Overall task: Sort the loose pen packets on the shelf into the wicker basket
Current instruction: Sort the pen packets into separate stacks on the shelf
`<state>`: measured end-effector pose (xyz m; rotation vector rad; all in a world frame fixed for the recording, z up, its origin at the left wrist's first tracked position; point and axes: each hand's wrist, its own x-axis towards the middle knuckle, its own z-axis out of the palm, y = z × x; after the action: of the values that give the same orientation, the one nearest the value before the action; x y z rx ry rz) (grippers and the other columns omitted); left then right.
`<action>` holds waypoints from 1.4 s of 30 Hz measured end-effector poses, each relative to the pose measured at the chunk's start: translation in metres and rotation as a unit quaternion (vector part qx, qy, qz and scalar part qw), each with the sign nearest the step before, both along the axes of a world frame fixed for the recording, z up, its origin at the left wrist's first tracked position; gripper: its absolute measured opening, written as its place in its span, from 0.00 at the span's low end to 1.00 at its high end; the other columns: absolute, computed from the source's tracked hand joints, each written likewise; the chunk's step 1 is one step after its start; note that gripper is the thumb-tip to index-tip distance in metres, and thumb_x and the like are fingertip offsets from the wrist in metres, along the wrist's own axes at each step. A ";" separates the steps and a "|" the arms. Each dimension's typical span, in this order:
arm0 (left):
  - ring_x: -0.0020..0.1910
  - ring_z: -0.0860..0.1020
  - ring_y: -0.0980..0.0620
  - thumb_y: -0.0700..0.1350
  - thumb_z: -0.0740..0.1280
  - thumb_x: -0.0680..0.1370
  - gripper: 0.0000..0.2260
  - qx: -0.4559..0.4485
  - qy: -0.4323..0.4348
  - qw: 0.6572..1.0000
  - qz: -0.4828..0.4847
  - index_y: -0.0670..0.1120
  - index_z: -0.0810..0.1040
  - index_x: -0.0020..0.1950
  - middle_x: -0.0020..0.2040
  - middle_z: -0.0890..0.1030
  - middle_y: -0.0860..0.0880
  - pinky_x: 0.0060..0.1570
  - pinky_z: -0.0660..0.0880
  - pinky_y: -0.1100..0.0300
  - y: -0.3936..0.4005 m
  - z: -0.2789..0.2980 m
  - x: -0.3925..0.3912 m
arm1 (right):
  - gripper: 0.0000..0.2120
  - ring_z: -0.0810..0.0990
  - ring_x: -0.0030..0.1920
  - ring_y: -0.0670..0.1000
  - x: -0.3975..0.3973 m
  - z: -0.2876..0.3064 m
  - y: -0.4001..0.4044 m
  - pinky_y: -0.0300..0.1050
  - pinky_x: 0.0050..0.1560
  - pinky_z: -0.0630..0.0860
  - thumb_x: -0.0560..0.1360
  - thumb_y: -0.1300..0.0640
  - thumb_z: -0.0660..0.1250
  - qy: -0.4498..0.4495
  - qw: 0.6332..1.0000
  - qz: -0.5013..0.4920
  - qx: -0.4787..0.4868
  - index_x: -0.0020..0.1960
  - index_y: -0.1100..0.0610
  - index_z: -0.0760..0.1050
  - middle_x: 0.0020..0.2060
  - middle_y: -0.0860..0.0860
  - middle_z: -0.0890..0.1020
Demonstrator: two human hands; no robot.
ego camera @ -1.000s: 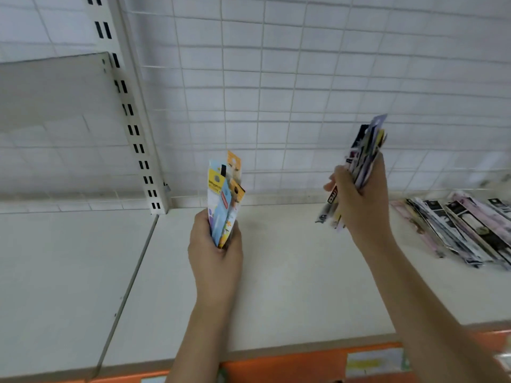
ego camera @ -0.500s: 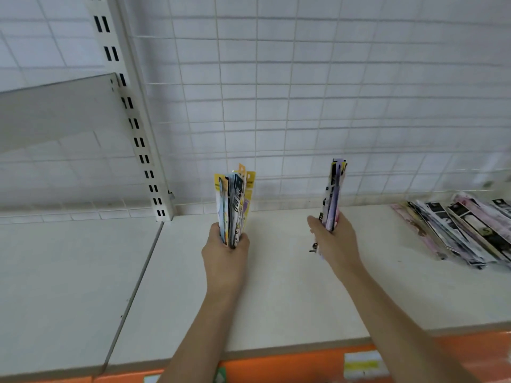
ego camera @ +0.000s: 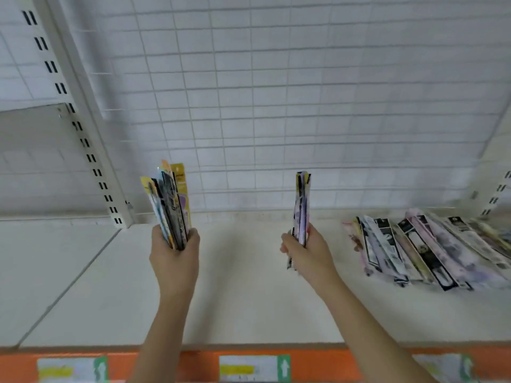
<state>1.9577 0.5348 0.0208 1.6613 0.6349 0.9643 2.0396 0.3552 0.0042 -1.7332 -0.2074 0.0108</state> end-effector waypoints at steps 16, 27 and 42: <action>0.34 0.76 0.37 0.41 0.68 0.73 0.12 0.031 0.022 0.999 0.001 0.55 0.70 0.39 0.35 0.77 0.43 0.36 0.75 0.41 -0.172 0.004 0.002 | 0.07 0.71 0.28 0.53 -0.002 0.003 -0.182 0.42 0.30 0.67 0.76 0.59 0.66 -0.084 0.992 -0.072 -0.067 0.42 0.60 0.70 0.28 0.57 0.72; 0.32 0.73 0.53 0.40 0.67 0.74 0.06 0.113 0.148 0.974 -0.126 0.44 0.71 0.48 0.33 0.75 0.48 0.28 0.65 0.62 -0.214 0.010 0.052 | 0.08 0.65 0.23 0.45 0.018 0.033 -0.280 0.36 0.22 0.59 0.76 0.57 0.64 -0.095 0.927 -0.180 -0.315 0.40 0.56 0.67 0.25 0.48 0.67; 0.28 0.67 0.44 0.37 0.67 0.73 0.07 0.182 0.219 0.958 -0.020 0.38 0.69 0.44 0.28 0.70 0.45 0.26 0.62 0.59 -0.390 0.011 0.056 | 0.07 0.72 0.27 0.48 0.059 0.057 -0.474 0.33 0.26 0.68 0.76 0.55 0.64 -0.136 0.929 -0.117 -0.324 0.44 0.59 0.70 0.29 0.50 0.73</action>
<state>2.0134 0.1453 0.0320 2.2406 0.7417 0.7104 2.0982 -0.1184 0.0613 -2.4113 -0.2129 -0.3774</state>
